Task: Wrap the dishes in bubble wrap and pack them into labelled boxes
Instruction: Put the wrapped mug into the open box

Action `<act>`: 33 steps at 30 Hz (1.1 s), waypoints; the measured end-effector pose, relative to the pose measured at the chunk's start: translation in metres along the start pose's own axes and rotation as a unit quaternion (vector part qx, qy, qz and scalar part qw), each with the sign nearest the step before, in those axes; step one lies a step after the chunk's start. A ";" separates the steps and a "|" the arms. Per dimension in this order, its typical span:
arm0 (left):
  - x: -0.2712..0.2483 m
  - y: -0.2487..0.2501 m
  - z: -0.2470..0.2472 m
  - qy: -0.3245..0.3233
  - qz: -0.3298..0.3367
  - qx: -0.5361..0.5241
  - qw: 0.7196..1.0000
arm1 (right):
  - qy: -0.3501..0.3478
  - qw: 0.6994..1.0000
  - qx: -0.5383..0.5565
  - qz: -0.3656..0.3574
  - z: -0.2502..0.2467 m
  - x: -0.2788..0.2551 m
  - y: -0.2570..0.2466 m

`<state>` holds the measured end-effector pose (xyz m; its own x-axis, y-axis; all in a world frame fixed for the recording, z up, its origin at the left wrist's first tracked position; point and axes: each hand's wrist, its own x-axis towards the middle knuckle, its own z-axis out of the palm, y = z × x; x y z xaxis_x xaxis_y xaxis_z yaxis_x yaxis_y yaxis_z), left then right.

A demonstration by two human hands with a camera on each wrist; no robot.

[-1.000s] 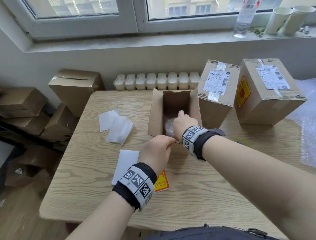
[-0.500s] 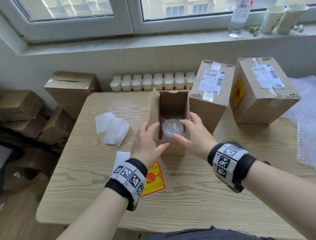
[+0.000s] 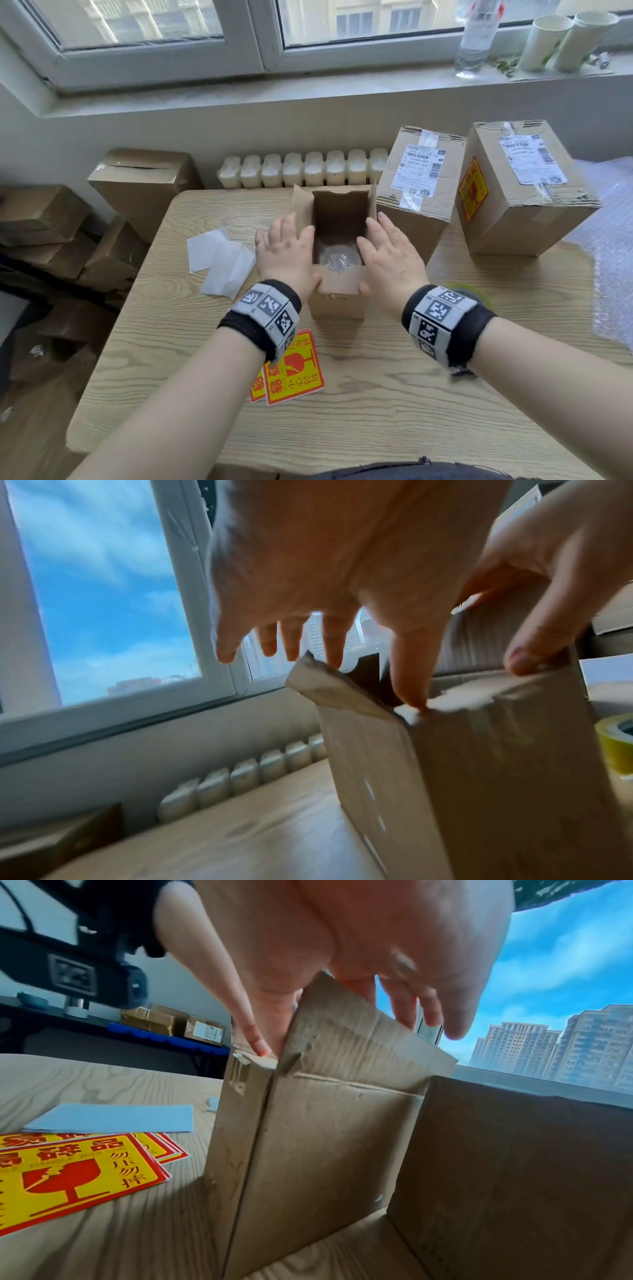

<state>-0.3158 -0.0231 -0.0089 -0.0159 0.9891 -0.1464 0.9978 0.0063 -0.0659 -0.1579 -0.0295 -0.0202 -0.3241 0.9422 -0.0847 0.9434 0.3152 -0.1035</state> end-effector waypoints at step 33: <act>-0.019 -0.015 0.028 -0.036 -0.058 -0.258 0.964 | 0.020 0.970 0.241 -0.040 0.031 -0.005 0.011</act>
<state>-0.3323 -0.0462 -0.0332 -0.1159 0.9644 -0.2376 0.8878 0.2079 0.4107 -0.1484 -0.0338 -0.0514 -0.3823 0.9238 -0.0204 0.7704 0.3065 -0.5591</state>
